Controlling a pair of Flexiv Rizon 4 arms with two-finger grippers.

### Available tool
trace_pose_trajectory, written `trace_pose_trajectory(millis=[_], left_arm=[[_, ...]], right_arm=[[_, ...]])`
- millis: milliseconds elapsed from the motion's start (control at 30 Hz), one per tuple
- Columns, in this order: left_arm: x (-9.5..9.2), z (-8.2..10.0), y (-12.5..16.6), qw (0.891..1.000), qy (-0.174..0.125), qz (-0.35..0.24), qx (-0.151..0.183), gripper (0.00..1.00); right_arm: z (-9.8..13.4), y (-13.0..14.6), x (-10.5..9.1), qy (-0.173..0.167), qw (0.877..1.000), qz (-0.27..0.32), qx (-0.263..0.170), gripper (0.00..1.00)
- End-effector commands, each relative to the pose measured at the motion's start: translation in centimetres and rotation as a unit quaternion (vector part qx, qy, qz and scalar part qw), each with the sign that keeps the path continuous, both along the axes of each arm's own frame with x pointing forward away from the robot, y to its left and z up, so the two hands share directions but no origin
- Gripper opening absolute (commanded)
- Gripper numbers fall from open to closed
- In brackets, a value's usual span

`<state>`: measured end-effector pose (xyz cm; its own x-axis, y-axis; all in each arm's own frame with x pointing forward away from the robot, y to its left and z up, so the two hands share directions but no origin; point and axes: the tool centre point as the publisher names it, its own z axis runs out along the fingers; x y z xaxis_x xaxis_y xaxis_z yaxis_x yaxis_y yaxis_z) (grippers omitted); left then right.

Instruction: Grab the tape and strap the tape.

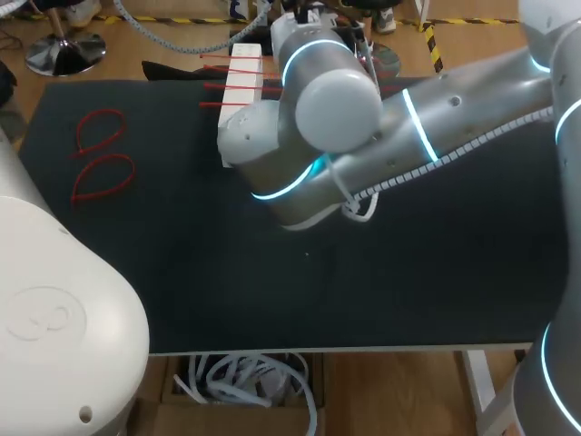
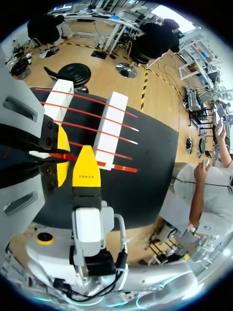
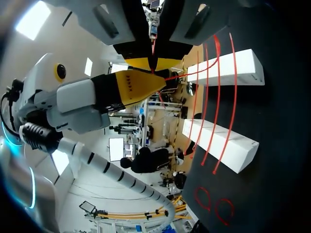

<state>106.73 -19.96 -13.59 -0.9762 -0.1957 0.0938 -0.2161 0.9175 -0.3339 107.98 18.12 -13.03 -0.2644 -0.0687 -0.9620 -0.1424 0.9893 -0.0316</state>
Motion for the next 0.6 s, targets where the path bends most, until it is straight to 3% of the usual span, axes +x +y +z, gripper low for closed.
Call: trace_pose_trajectory(millis=[33,600], left_arm=[[0.0,0.1,-0.02,1.0,0.0,0.001,0.002,0.0],[0.0,0.1,-0.02,1.0,0.0,0.001,0.002,0.0]], right_arm=[[0.16,-0.58,-0.24,0.008,1.0,0.011,0.001,0.0],[0.05,-0.63,-0.2,0.024,0.999,0.031,0.001,0.0]])
